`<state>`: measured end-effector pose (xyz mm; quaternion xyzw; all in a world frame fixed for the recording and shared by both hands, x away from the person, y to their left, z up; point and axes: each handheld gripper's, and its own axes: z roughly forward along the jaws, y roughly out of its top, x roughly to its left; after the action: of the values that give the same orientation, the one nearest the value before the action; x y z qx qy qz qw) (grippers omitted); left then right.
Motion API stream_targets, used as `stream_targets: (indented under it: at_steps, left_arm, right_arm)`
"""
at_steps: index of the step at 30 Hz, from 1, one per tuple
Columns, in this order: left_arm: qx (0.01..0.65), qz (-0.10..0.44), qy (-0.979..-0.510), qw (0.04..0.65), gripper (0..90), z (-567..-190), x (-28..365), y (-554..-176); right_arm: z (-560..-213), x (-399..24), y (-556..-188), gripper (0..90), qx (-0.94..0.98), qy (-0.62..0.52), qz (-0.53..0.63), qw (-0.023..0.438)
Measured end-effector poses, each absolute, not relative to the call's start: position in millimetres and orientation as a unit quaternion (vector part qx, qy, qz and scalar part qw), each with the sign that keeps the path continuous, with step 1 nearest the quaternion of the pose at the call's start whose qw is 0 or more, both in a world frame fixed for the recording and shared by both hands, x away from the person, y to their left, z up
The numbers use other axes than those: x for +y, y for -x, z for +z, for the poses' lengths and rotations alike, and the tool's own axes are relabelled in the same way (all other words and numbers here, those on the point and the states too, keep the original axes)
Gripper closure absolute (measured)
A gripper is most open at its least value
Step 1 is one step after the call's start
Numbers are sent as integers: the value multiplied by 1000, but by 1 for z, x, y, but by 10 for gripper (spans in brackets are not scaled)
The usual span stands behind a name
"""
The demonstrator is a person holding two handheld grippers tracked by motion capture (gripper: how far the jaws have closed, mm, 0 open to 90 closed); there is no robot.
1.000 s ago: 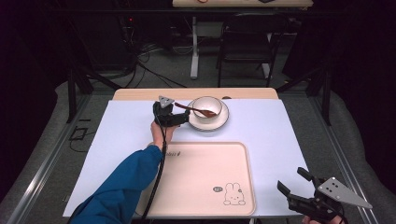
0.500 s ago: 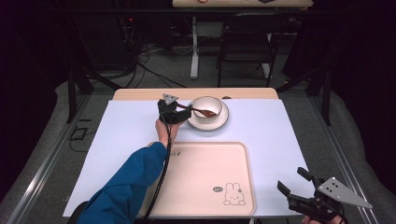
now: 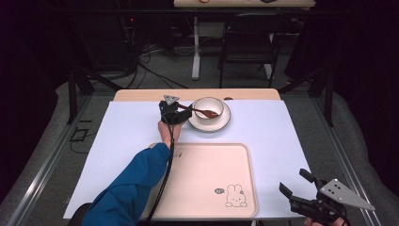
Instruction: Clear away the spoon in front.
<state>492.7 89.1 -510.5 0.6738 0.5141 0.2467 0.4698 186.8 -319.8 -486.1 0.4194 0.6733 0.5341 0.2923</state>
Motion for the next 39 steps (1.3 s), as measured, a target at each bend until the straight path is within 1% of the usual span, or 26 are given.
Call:
stream_targets:
  at_steps: [4, 9, 18, 30, 39]
  left_arm:
    - [522, 251, -669, 466, 368, -513, 88, -493]
    - [530, 247, -658, 474, 458, -516, 86, -494]
    - [527, 243, -654, 485, 558, -515, 86, -493]
    - [524, 241, -646, 500, 623, -513, 85, -493]
    - [518, 241, -643, 510, 654, -510, 83, -494]
  right_arm:
    - [-486, -320, -187, 140, 673, -420, 534, 291]
    - [-486, -320, -187, 140, 673, -420, 535, 292]
    - [-486, -320, -187, 140, 673, -420, 534, 292]
    - [-486, -320, -187, 140, 672, -421, 534, 293]
    - [-486, -320, -187, 140, 672, -421, 534, 293]
